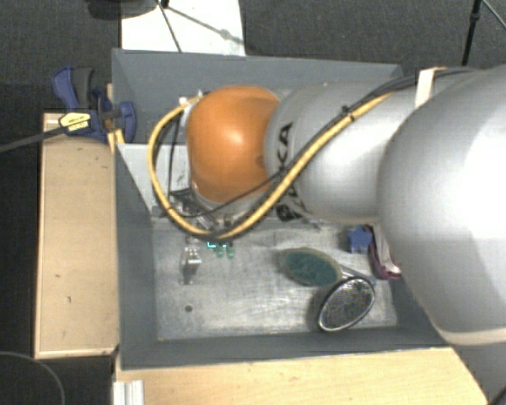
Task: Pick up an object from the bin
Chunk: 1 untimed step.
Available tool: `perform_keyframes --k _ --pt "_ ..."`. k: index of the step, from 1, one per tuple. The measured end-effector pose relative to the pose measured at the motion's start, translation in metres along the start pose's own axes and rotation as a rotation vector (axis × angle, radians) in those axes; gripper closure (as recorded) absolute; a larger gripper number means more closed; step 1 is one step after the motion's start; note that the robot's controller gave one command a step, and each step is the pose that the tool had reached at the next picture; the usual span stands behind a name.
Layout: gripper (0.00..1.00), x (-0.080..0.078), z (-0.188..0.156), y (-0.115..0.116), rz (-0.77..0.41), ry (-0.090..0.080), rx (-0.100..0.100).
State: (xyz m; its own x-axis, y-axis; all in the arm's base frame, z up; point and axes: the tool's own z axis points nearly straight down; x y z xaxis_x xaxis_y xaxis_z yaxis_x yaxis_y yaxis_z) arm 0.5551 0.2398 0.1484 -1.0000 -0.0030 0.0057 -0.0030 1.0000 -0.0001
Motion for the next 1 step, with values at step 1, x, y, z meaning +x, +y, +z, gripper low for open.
perform_keyframes --k 1 --pt "0.00 0.0037 0.0767 -0.0920 -0.109 -0.009 0.000"
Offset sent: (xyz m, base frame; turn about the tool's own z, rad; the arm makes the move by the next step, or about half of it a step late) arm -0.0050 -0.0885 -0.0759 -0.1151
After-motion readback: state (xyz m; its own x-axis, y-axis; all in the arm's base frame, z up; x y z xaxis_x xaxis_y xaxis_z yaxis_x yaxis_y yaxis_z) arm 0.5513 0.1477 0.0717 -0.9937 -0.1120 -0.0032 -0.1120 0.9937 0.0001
